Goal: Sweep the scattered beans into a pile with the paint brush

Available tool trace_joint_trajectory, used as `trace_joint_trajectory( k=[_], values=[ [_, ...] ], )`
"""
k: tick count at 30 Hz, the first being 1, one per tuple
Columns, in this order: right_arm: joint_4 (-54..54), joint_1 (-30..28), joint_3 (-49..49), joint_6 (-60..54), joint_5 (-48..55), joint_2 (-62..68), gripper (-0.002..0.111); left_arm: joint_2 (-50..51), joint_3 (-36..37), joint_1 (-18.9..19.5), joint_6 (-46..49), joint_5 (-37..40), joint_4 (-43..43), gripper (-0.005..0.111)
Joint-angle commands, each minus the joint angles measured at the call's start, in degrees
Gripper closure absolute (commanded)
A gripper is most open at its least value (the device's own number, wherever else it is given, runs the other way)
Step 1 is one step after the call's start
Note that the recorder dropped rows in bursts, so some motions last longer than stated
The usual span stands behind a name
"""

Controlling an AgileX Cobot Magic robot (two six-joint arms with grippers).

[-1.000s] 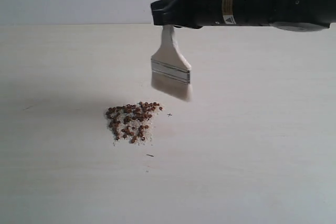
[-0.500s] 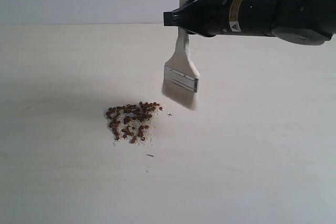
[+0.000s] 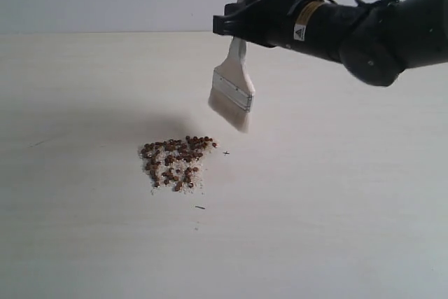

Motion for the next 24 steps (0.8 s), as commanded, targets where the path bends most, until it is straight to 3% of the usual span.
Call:
trace_joint_trajectory(
  k=[1, 3, 6, 24],
  values=[
    [26.48, 4.11, 4.48, -21.03, -10.21, 2.45, 0.108, -0.38, 0.22, -0.15, -0.13, -0.12, -0.34, 0.107],
    [34.43, 5.8, 6.02, -27.6, -11.72, 2.81, 0.108, -0.38, 0.22, -0.15, -0.13, -0.12, -0.34, 0.107],
    [36.57, 7.09, 6.69, -32.51, -11.95, 2.81, 0.108, -0.38, 0.22, -0.15, -0.13, -0.12, -0.34, 0.107],
    [32.43, 10.5, 6.69, -29.27, -13.13, 8.41, 0.108, -0.38, 0.22, -0.15, -0.05, -0.12, -0.34, 0.107]
  ],
)
